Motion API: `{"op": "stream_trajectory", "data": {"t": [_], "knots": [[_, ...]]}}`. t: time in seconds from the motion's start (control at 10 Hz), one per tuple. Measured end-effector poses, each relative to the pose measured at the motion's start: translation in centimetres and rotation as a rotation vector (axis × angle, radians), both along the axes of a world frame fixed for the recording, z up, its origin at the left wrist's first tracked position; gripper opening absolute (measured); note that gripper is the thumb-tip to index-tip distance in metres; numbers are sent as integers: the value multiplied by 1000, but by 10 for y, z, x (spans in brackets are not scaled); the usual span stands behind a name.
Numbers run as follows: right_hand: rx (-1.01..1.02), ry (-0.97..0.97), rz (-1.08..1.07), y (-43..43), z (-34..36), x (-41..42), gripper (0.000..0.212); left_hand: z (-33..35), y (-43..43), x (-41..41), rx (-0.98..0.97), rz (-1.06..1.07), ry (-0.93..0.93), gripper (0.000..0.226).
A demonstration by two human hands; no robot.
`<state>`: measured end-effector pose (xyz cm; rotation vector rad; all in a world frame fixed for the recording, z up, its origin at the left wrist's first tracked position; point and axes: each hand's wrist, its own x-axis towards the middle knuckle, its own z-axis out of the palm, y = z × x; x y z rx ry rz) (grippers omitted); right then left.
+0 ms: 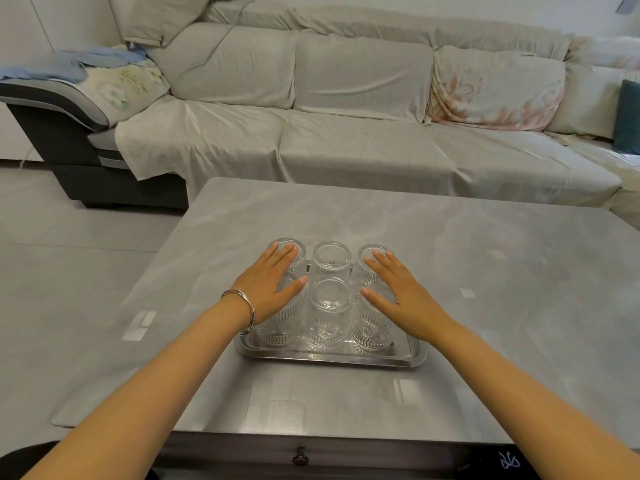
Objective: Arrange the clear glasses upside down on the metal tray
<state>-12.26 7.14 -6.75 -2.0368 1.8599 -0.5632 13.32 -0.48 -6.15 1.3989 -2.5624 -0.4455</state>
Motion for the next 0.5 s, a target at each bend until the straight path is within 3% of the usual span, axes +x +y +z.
{"op": "stream_trajectory", "data": {"t": [0.2, 0.4, 0.5], "knots": [[-13, 21, -3, 0, -3, 0, 84, 0, 0, -1, -15, 11, 1, 66], [42, 63, 25, 2, 15, 3, 68, 5, 0, -1, 4, 8, 17, 66], [-119, -63, 5, 10, 58, 11, 62, 9, -3, 0, -12, 4, 0, 64]]}}
